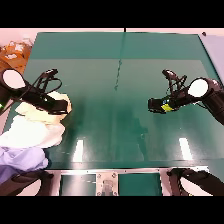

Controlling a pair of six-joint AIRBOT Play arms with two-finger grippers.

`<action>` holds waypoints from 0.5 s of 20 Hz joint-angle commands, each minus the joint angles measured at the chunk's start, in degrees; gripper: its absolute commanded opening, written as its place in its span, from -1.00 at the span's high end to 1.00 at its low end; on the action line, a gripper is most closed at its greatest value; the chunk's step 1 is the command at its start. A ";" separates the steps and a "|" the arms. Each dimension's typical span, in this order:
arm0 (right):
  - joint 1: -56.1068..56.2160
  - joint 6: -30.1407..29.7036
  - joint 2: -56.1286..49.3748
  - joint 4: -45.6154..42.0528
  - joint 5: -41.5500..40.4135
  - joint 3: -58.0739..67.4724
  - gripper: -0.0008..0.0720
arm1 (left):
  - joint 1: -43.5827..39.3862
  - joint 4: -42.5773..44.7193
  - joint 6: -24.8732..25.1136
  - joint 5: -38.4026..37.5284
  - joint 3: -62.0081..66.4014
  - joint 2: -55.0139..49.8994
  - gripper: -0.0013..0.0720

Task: Fold the shirts.

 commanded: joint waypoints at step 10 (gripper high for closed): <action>0.04 0.00 0.04 0.02 0.00 -0.02 0.92 | -0.02 -0.07 0.02 1.53 0.00 0.04 0.89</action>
